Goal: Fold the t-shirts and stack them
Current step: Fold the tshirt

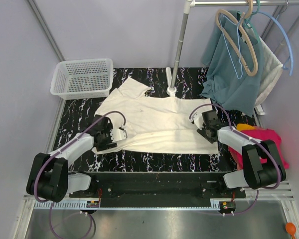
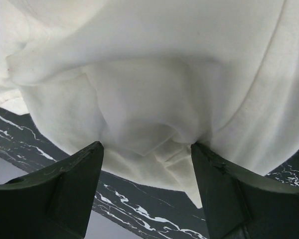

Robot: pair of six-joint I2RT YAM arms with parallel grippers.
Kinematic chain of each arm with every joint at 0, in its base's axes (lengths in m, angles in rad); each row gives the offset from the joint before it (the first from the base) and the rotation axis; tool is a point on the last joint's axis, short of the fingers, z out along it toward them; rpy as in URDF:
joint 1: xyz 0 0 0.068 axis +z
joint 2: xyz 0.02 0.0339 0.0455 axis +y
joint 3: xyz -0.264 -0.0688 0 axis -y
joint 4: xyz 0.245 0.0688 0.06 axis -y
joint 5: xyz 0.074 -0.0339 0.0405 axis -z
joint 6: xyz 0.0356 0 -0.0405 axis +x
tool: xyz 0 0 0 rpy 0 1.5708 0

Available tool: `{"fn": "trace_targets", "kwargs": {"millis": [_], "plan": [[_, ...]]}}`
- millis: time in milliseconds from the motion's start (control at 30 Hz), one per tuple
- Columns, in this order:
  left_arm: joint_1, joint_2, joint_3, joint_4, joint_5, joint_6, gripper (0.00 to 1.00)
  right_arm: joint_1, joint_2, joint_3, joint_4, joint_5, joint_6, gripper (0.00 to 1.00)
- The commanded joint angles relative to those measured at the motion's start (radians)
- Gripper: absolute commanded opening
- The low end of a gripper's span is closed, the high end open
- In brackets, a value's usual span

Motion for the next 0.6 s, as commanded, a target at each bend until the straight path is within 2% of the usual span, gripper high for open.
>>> {"fn": "trace_targets", "kwargs": {"millis": [0, 267, 567], "plan": [[-0.008, -0.033, -0.117, -0.046, -0.080, 0.035, 0.77, 0.017, -0.030, -0.084, -0.159, -0.061, -0.027, 0.46], [-0.042, -0.141, -0.174, -0.140, -0.107, 0.038, 0.78, 0.025, -0.128, -0.093, -0.271, -0.110, -0.044, 0.47], [-0.106, -0.231, -0.214, -0.270, -0.146, 0.024, 0.78, 0.046, -0.124, -0.095, -0.298, -0.114, -0.068, 0.47]]}}
